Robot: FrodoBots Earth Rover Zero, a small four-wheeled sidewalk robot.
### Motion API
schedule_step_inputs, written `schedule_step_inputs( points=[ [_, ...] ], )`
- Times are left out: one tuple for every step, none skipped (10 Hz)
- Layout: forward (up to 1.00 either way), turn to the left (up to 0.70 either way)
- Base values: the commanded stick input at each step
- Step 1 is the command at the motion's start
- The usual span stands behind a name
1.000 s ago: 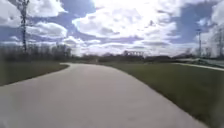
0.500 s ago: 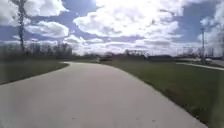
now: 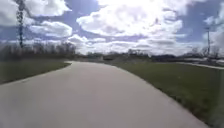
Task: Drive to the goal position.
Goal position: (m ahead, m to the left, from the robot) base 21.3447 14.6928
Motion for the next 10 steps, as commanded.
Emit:
schedule_step_inputs(
  points=[
    [1.00,0.00],
    [1.00,0.00],
    [1.00,0.00],
    [1.00,0.00],
    [1.00,0.00],
    [1.00,0.00],
    [1.00,0.00],
    [1.00,0.00],
    [1.00,0.00],
    [1.00,0.00]
  ],
)
